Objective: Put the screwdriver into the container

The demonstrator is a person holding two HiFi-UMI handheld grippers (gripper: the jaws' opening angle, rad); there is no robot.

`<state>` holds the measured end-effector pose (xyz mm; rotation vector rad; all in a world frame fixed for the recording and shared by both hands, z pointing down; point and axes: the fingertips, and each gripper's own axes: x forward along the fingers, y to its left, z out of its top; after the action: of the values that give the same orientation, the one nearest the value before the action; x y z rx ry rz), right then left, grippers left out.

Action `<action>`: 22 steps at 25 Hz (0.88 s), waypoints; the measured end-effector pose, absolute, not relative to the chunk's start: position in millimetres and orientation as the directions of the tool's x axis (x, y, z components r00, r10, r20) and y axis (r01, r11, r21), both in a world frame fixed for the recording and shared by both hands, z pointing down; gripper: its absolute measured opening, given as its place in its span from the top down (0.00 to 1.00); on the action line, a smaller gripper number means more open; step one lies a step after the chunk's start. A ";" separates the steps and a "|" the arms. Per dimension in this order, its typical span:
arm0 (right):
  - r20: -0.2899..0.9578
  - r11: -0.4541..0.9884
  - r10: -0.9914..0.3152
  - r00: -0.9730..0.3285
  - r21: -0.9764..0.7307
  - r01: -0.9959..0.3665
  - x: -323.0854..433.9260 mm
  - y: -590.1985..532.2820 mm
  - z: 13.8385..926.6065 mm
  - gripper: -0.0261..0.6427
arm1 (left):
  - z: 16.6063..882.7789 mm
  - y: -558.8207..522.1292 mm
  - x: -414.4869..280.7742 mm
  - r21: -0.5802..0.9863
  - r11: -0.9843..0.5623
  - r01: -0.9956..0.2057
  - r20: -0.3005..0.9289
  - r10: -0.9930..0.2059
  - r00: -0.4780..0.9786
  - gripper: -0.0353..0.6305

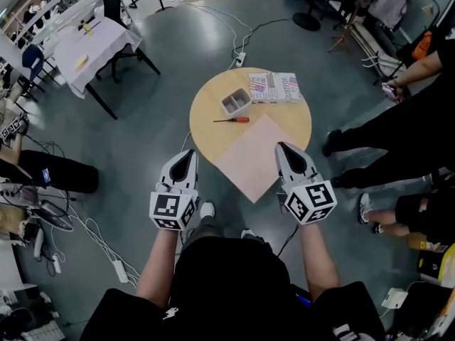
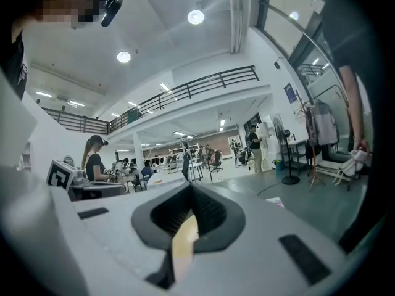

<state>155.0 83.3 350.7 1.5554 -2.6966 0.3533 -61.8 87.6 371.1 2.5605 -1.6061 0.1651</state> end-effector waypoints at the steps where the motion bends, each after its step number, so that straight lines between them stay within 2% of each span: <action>1: 0.119 0.477 -0.857 -0.502 -0.188 -0.859 150.9 76.8 348.8 0.96 | 369.6 79.5 -65.2 0.037 -0.440 -0.897 0.151 -0.885 0.440 0.94; 12: 0.139 0.383 -0.903 -0.407 -0.168 -0.908 108.3 25.8 342.1 0.96 | 365.0 4.4 -104.1 0.054 -0.553 -0.831 0.140 -0.820 0.555 0.94; 22: 0.163 0.280 -0.937 -0.308 -0.174 -0.944 80.6 4.3 358.4 0.96 | 386.1 -31.8 -131.5 0.048 -0.645 -0.762 0.181 -0.745 0.642 0.94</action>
<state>80.6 4.3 358.4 1.8314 -2.4901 0.3718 -131.5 -31.8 386.1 2.7367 -1.2618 0.2198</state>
